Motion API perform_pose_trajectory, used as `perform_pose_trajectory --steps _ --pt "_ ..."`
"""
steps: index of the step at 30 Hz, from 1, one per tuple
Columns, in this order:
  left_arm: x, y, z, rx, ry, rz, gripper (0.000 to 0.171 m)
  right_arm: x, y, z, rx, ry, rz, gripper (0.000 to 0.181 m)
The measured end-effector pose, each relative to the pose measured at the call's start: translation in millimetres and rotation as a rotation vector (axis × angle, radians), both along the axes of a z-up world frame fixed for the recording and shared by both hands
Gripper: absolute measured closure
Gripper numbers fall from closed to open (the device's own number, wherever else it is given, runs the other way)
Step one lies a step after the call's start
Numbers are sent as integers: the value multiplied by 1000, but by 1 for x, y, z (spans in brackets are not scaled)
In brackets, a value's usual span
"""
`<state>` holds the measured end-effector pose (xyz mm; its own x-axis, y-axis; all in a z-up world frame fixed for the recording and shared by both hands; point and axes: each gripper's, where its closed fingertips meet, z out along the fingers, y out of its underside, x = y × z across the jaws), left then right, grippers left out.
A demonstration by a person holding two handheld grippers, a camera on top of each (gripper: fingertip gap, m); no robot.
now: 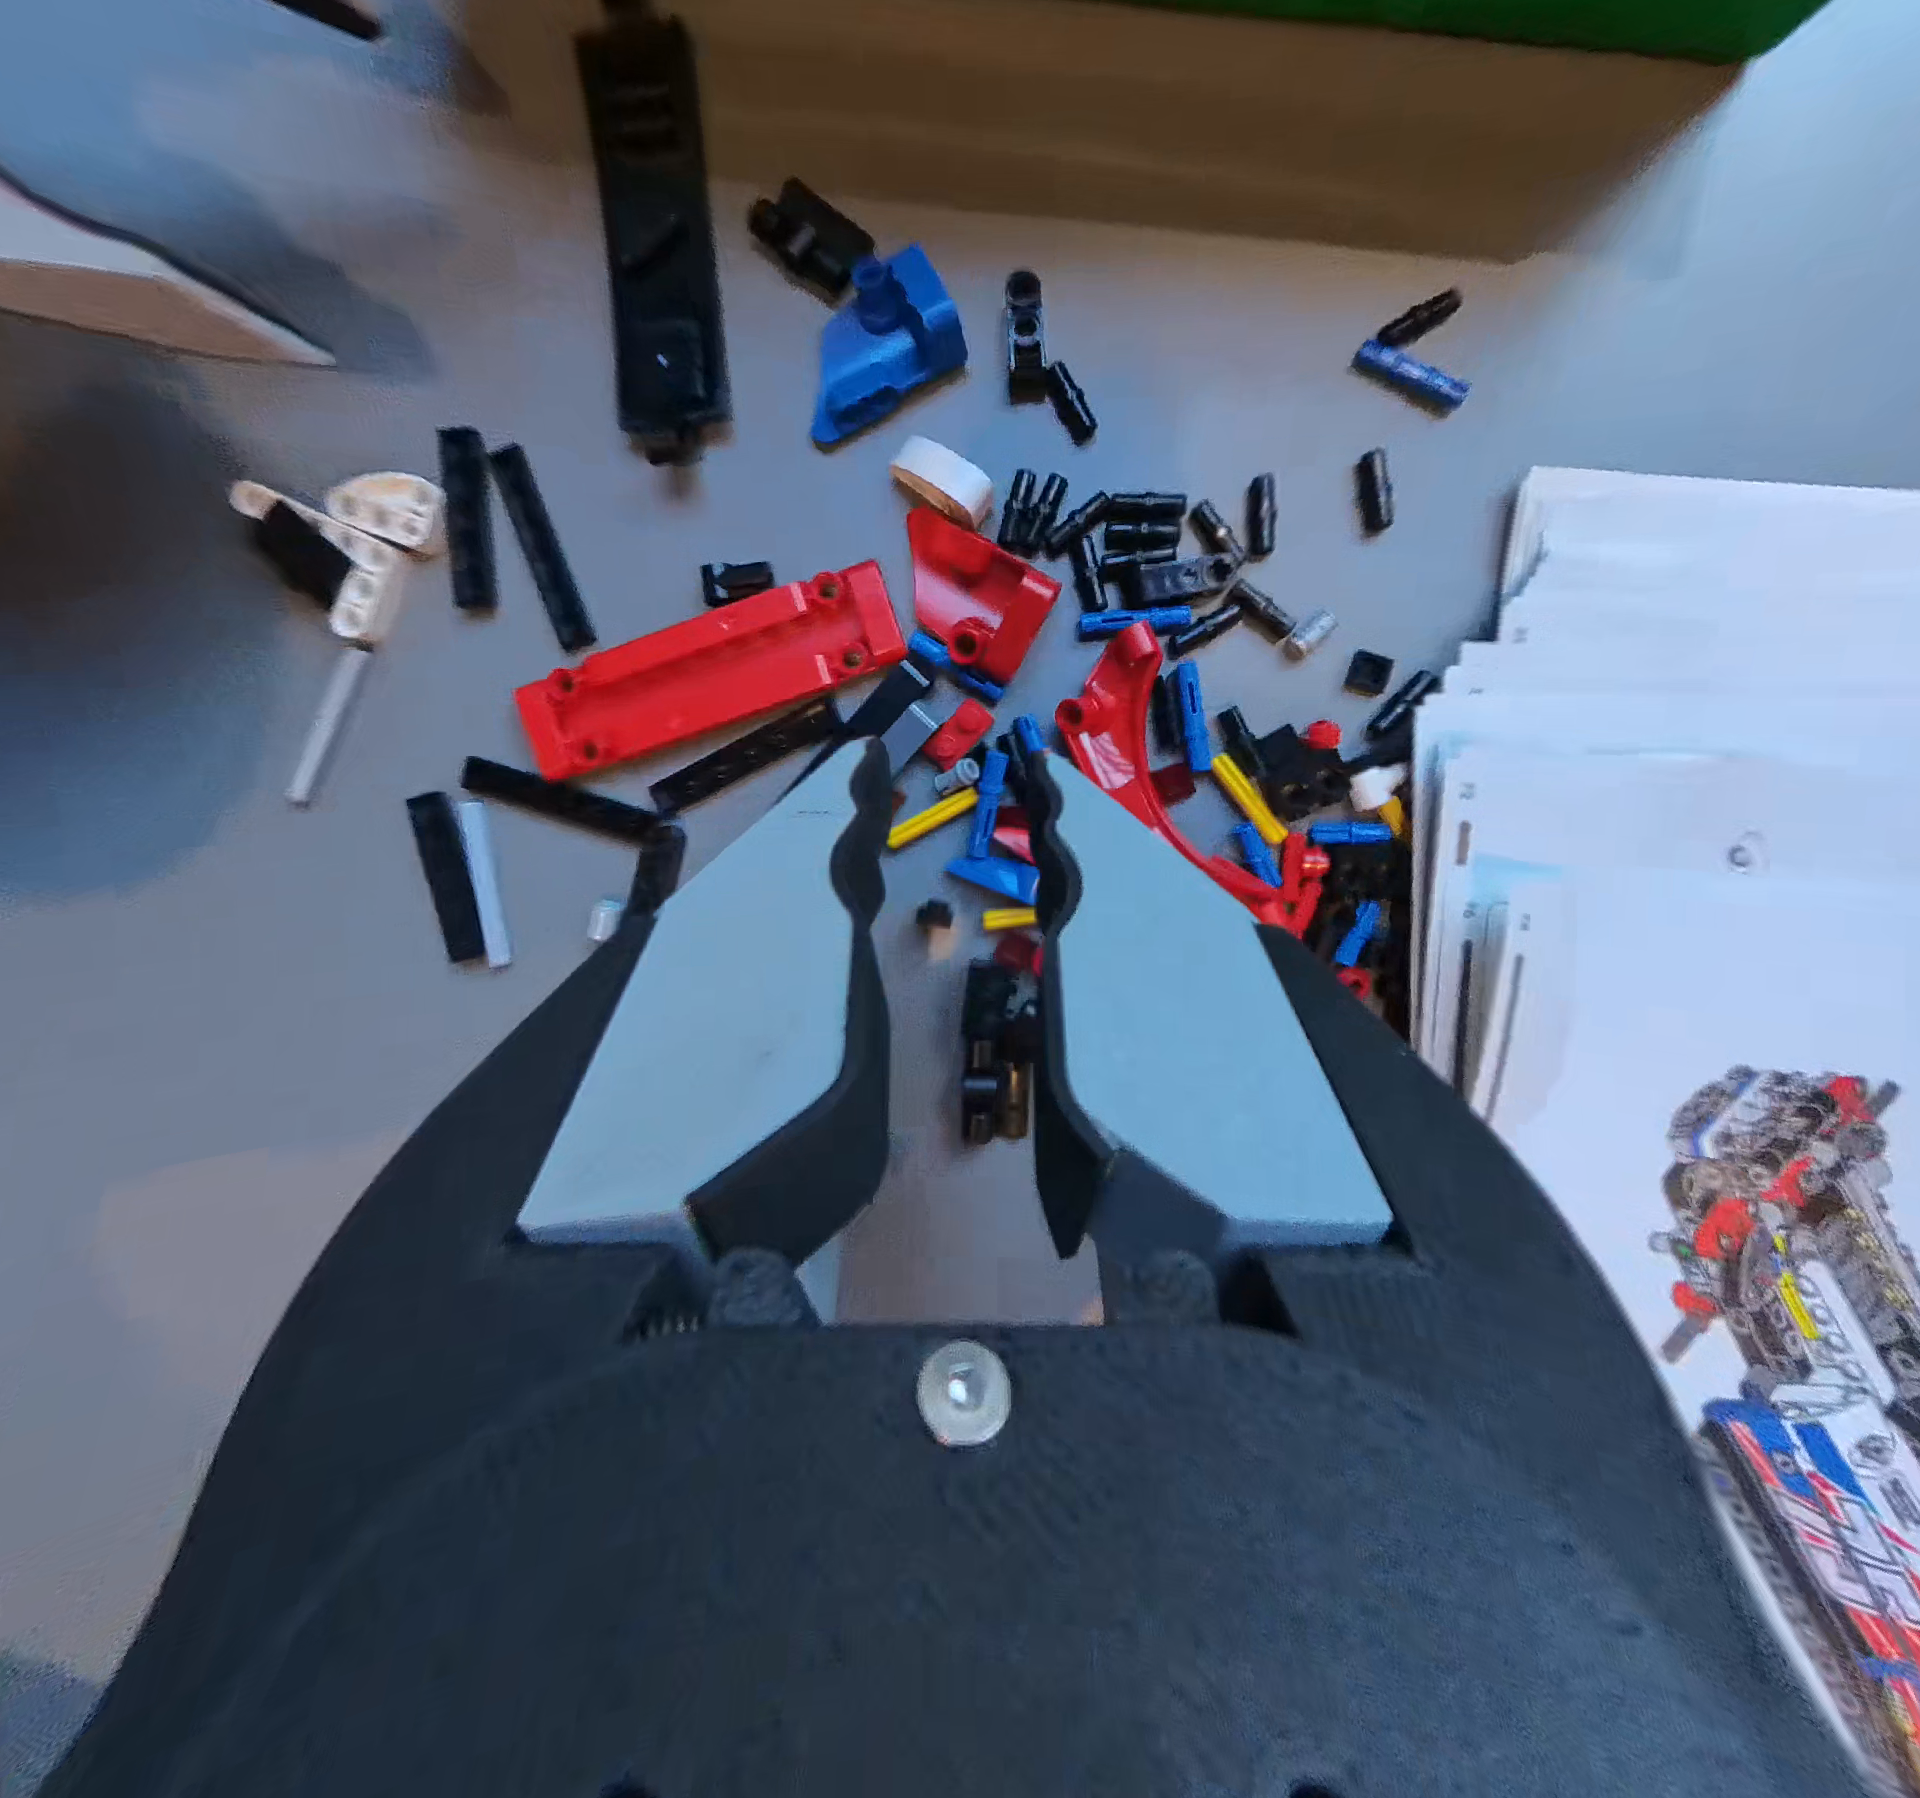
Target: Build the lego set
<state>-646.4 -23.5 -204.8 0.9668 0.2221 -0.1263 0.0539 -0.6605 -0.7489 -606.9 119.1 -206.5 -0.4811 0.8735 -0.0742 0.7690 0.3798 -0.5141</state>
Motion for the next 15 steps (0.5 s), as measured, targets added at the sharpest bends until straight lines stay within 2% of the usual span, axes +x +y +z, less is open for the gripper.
perform_pose_trajectory --steps 3,6,12,15 --pt "11 -1 -5 42 -113 -51 122 11 -4 -19 7 -51 -25 158" --pt "24 2 -9 26 -187 -102 123 33 -7 -31 31 -86 -44 171" --pt "35 28 -5 1 -122 -193 126 64 -17 -26 24 -90 -100 175" --pt "19 41 -12 1 -62 -113 131 68 -19 -11 19 -26 -153 175"
